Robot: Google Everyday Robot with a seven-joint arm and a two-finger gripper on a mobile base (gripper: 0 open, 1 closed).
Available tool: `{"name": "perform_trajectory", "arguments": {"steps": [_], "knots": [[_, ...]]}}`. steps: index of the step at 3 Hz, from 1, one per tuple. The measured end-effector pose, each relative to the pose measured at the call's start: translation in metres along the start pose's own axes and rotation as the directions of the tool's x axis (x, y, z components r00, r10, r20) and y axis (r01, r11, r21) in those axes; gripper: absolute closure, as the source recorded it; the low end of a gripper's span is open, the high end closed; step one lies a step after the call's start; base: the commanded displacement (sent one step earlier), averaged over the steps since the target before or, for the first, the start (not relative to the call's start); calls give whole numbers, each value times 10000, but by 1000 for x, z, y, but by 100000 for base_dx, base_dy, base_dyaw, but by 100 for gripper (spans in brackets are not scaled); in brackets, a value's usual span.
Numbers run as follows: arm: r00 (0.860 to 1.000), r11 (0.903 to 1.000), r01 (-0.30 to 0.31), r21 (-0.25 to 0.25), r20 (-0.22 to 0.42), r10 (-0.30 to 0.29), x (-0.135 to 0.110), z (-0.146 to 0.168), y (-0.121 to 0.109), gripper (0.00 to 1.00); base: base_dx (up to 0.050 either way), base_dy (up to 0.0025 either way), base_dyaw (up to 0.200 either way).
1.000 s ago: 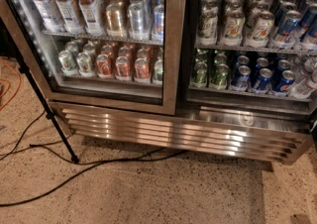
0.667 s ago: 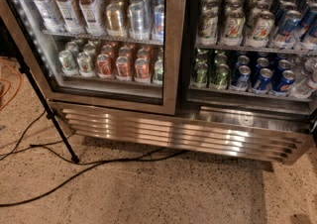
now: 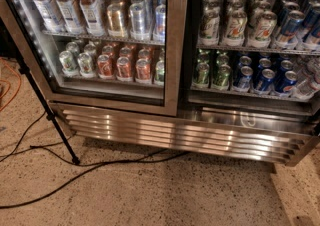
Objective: Open right fridge door
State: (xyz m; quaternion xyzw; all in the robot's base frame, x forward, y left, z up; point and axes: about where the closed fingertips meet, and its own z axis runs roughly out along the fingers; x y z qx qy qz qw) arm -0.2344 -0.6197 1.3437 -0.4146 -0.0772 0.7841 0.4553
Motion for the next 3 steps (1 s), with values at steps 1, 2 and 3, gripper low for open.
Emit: {"name": "perform_trajectory", "arguments": {"steps": [1, 2, 3], "knots": [[10000, 10000, 0, 0, 0, 0, 0, 0, 0, 100, 0, 0, 0], [10000, 10000, 0, 0, 0, 0, 0, 0, 0, 81, 0, 0, 0], [10000, 10000, 0, 0, 0, 0, 0, 0, 0, 58, 0, 0, 0]]}}
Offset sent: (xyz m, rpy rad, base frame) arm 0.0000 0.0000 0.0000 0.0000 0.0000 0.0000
